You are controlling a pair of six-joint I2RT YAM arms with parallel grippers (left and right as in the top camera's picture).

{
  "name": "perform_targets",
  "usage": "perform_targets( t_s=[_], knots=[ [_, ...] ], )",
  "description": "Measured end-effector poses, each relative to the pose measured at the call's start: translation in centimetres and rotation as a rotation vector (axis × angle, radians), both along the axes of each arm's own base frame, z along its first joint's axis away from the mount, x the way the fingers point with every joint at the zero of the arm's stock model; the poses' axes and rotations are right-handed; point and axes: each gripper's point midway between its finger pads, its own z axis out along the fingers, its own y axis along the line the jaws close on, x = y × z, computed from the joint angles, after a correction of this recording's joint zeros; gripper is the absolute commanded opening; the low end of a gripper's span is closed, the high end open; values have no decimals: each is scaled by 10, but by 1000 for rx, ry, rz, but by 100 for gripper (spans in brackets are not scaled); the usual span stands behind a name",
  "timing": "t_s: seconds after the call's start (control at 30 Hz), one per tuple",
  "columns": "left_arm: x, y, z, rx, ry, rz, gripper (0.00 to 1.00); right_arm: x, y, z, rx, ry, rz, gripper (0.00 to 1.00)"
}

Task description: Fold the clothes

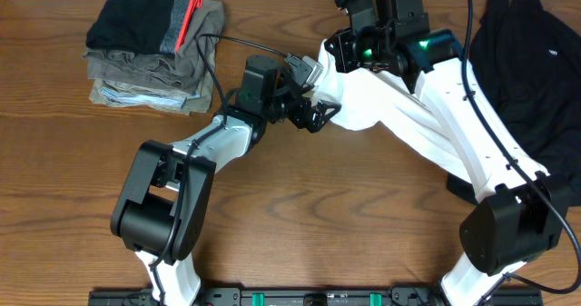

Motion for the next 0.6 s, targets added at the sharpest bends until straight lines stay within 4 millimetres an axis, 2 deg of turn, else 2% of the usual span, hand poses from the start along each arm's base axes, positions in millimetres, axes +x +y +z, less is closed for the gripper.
perform_targets(
  t_s=[0.17, 0.2, 0.3, 0.37, 0.47, 0.53, 0.6],
  knots=[
    [-1, 1, -2, -1, 27, 8, 78, 0, 0, 0, 0, -2, 1, 1],
    [-2, 1, -3, -2, 33, 11, 72, 0, 0, 0, 0, -2, 1, 1],
    [-2, 1, -3, -3, 36, 11, 40, 0, 0, 0, 1, -2, 0, 1],
    [-2, 1, -3, -4, 38, 13, 30, 0, 0, 0, 0, -2, 0, 1],
    [-2, 1, -3, -4, 38, 13, 19, 0, 0, 0, 0, -2, 0, 1],
    [-1, 1, -2, -5, 31, 12, 19, 0, 0, 0, 0, -2, 1, 1],
    [1, 1, 0, -11, 20, 14, 11, 0, 0, 0, 1, -2, 0, 1]
  ],
)
